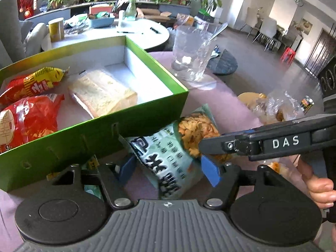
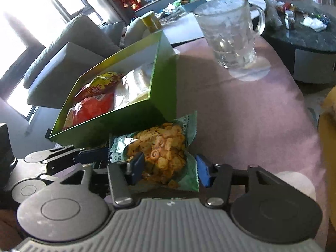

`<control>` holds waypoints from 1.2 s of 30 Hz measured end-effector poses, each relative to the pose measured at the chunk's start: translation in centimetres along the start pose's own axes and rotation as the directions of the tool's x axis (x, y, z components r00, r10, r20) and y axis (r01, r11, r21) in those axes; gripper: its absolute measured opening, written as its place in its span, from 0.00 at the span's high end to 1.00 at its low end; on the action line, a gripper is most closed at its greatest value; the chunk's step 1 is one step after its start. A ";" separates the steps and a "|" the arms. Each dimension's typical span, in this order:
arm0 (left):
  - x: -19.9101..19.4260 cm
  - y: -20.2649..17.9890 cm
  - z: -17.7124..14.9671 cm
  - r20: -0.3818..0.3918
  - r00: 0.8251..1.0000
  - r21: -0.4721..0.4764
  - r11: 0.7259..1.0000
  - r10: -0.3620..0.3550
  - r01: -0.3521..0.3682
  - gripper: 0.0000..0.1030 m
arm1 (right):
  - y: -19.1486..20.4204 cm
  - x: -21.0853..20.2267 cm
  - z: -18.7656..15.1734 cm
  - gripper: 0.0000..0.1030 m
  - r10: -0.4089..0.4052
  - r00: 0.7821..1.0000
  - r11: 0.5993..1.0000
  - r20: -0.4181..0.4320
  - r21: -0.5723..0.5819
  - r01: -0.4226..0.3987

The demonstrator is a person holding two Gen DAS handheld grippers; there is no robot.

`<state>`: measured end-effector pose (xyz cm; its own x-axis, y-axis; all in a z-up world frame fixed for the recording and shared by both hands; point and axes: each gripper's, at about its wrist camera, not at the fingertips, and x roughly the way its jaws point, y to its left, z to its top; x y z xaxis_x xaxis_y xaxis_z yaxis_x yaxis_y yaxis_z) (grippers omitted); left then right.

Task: Organize snacks
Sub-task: 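Close the right gripper on the green cracker bag and lift it, then carry the green cracker bag over the green box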

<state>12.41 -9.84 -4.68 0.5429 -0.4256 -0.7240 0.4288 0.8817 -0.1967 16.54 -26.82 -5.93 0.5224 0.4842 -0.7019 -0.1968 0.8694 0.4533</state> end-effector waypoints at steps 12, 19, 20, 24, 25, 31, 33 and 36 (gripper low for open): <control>-5.7 -1.9 1.0 0.159 0.987 0.103 0.994 0.022 -0.039 0.37 | 2.9 -4.2 0.4 0.51 0.028 0.993 0.997 0.118 -0.081 -0.018; -7.2 -0.5 2.9 0.210 0.975 0.086 0.992 0.068 -0.087 0.35 | 4.9 -4.4 2.3 0.51 0.063 0.982 0.993 0.176 -0.107 -0.045; -7.3 -0.4 3.1 0.216 0.973 0.086 0.991 0.079 -0.099 0.34 | 5.1 -4.3 2.6 0.51 0.075 0.981 0.993 0.177 -0.108 -0.056; -7.3 0.5 4.3 0.231 0.967 0.085 0.988 0.110 -0.132 0.34 | 6.0 -3.7 3.7 0.51 0.100 0.977 0.990 0.186 -0.121 -0.078; -7.3 0.7 4.7 0.236 0.965 0.084 0.987 0.116 -0.139 0.34 | 6.1 -3.6 4.0 0.51 0.102 0.977 0.989 0.189 -0.125 -0.079; -6.3 2.9 6.9 0.247 0.959 0.074 0.984 0.138 -0.160 0.33 | 6.4 -2.2 6.4 0.51 0.129 0.971 0.986 0.199 -0.128 -0.105; -5.7 3.5 7.7 0.243 0.959 0.073 0.983 0.148 -0.170 0.33 | 6.3 -1.4 7.2 0.51 0.136 0.971 0.987 0.196 -0.111 -0.116; -4.4 4.5 9.0 0.238 0.957 0.077 0.979 0.164 -0.186 0.33 | 6.1 0.0 8.6 0.51 0.139 0.972 0.988 0.187 -0.093 -0.123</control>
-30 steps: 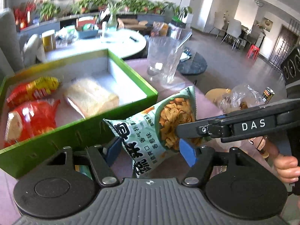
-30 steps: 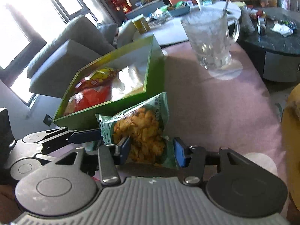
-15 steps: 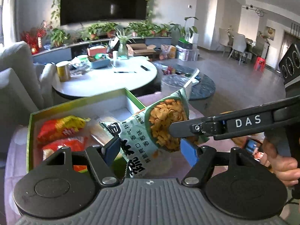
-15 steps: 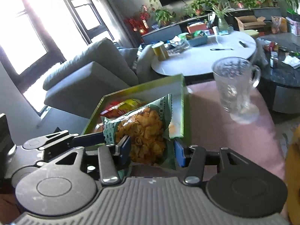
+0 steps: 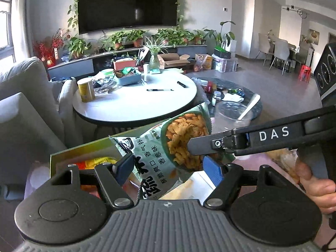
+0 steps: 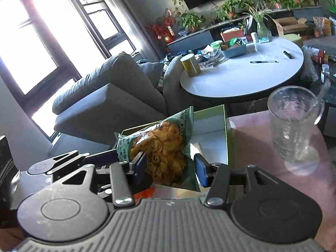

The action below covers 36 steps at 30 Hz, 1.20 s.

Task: Organize snacks
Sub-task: 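Carry the green cracker bag over the green box, then lower the cracker bag into the box and open the right gripper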

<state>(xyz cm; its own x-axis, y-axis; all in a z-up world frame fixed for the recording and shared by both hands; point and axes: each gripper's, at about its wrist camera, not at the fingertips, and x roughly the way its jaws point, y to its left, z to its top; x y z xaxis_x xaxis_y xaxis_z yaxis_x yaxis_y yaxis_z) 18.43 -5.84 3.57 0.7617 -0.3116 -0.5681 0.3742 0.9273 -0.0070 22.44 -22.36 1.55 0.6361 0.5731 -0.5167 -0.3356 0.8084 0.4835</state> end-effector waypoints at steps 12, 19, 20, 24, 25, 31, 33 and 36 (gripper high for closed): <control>5.9 2.8 0.5 -0.060 0.998 -0.034 0.999 0.025 -0.027 0.32 | -1.8 4.8 1.3 0.51 -0.022 0.999 0.998 -0.049 0.055 0.025; 5.0 4.0 -0.4 -0.048 0.996 -0.056 0.995 0.076 -0.079 0.28 | -3.1 5.1 0.4 0.51 -0.092 0.995 0.993 -0.032 0.070 0.094; 4.7 4.0 -0.5 -0.047 0.995 -0.054 0.994 0.089 -0.091 0.28 | -3.1 4.6 0.1 0.51 -0.090 0.995 0.993 -0.032 0.071 0.093; 3.1 4.0 -1.0 -0.040 0.993 -0.046 0.993 0.110 -0.112 0.27 | -2.9 2.7 -0.5 0.51 -0.104 0.995 0.993 -0.013 0.061 0.104; 2.5 3.9 -1.2 -0.039 0.993 -0.048 0.993 0.110 -0.112 0.26 | -2.7 2.4 -0.5 0.51 -0.108 0.994 0.993 -0.009 0.054 0.108; -0.8 3.9 -2.4 -0.013 0.992 -0.055 0.991 0.122 -0.123 0.21 | -1.4 -0.6 -0.9 0.49 -0.095 0.995 0.995 0.018 0.005 0.095; -1.7 3.8 -2.8 -0.015 0.992 -0.059 0.990 0.126 -0.127 0.21 | -1.1 -1.7 -1.4 0.48 -0.091 0.996 0.996 0.019 -0.009 0.091; -3.0 3.7 -3.4 -0.009 0.992 -0.066 0.990 0.126 -0.127 0.20 | -0.8 -2.8 -2.0 0.47 -0.098 0.995 0.995 0.024 -0.027 0.098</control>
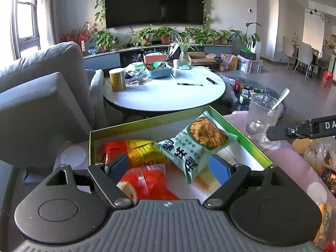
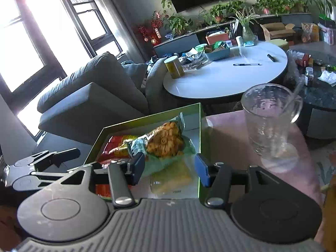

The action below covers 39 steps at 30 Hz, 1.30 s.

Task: Organize snacks
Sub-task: 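Lower the cracker bag into the box and open the right gripper, then move the right gripper onto the red cartoon-printed snack bag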

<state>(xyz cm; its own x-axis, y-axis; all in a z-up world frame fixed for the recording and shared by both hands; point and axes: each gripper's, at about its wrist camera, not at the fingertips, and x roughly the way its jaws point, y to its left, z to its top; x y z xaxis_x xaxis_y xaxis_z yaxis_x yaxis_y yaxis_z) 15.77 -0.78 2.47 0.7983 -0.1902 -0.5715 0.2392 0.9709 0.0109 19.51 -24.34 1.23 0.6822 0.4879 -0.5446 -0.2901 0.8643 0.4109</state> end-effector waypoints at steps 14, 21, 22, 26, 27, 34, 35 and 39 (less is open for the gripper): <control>-5.0 -3.0 -4.9 -0.016 0.996 0.018 0.996 -0.085 0.086 0.18 | 0.1 -4.6 -6.2 0.43 -0.018 0.998 0.999 -0.065 -0.029 0.016; -7.3 -6.2 -8.6 -0.062 0.981 0.057 0.981 -0.181 0.185 0.18 | -0.2 -7.2 -10.8 0.43 -0.035 0.991 0.999 -0.127 -0.002 0.035; -7.6 -6.8 -9.0 -0.068 0.978 0.067 0.977 -0.197 0.202 0.18 | -0.2 -7.6 -11.3 0.43 -0.045 0.990 0.999 -0.132 -0.002 0.045; -8.4 -8.7 -10.3 -0.090 0.968 0.087 0.966 -0.235 0.243 0.18 | -0.2 -8.5 -13.1 0.43 -0.071 0.984 0.997 -0.163 0.022 0.076; -8.6 -9.0 -10.6 -0.096 0.965 0.084 0.964 -0.243 0.251 0.18 | -0.3 -8.7 -13.6 0.43 -0.074 0.982 0.996 -0.173 0.028 0.080; -10.4 -10.8 -12.2 -0.122 0.946 0.092 0.946 -0.299 0.311 0.18 | -0.3 -10.8 -16.2 0.43 -0.112 0.976 0.991 -0.189 0.053 0.124; -10.6 -11.1 -12.3 -0.125 0.943 0.099 0.942 -0.307 0.320 0.18 | -0.3 -11.2 -16.4 0.42 -0.121 0.975 0.990 -0.187 0.055 0.133; -10.5 -12.3 -12.7 -0.158 0.924 0.119 0.922 -0.349 0.368 0.19 | -0.7 -12.6 -17.4 0.40 -0.161 0.970 0.983 -0.182 0.063 0.175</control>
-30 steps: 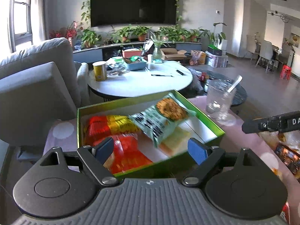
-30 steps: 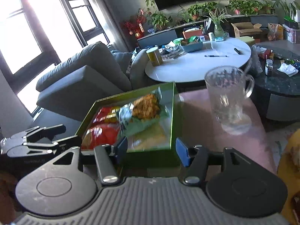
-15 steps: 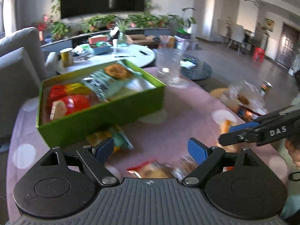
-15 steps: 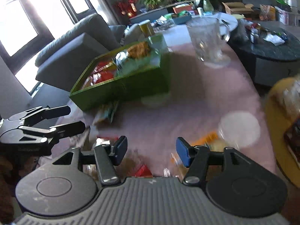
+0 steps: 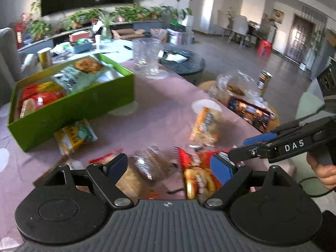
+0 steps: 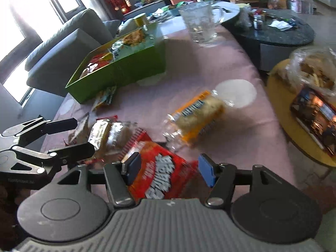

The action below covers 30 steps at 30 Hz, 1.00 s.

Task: Organize snacks
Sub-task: 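Move the right gripper onto the red cartoon-printed snack bag, then close the right gripper on the red bag and lift it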

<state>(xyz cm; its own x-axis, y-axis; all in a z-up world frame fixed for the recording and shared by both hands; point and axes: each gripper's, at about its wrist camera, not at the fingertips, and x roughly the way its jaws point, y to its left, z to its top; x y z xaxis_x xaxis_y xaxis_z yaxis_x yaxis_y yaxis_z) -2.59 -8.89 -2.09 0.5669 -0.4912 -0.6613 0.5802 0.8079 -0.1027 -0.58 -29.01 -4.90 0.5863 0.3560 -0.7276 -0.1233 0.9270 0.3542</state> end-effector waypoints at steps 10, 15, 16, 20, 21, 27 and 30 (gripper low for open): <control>2.7 -1.5 -0.8 -0.121 0.987 0.007 0.995 -0.101 0.103 0.31 | -1.6 1.0 -1.5 0.40 0.024 0.998 0.996 -0.064 0.089 -0.018; 4.3 -1.1 -1.1 -0.189 0.973 -0.039 0.991 -0.135 0.130 0.36 | -1.4 1.5 -1.5 0.46 0.055 0.996 0.995 -0.065 0.089 -0.049; 4.6 -1.1 -1.1 -0.201 0.970 -0.045 0.991 -0.135 0.128 0.37 | -1.3 1.6 -1.5 0.47 0.063 0.996 0.995 -0.069 0.086 -0.057; 5.0 -0.9 -1.1 -0.204 0.966 -0.064 0.987 -0.155 0.145 0.39 | -0.8 1.9 -1.4 0.49 0.066 0.996 0.995 -0.063 0.076 -0.061; 5.0 -1.0 -1.1 -0.205 0.965 -0.058 0.987 -0.161 0.153 0.41 | -0.7 1.9 -1.3 0.49 0.064 0.996 0.996 -0.063 0.073 -0.060; 3.9 -1.8 -1.0 -0.177 0.969 -0.014 0.985 -0.172 0.172 0.46 | 0.3 1.9 -1.0 0.50 0.072 0.996 0.996 -0.051 0.052 -0.070; 3.0 -1.6 -0.6 -0.146 0.977 -0.013 0.988 -0.157 0.157 0.46 | 1.0 1.4 -0.7 0.50 0.075 0.997 0.997 -0.031 0.020 -0.074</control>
<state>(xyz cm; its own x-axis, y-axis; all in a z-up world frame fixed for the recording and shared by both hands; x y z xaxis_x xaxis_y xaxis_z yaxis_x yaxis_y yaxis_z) -2.14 -11.43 -4.36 0.3771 -0.5592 -0.7383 0.6543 0.7250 -0.2150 -0.42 -27.52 -5.99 0.5506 0.4280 -0.7167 -0.1506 0.8954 0.4190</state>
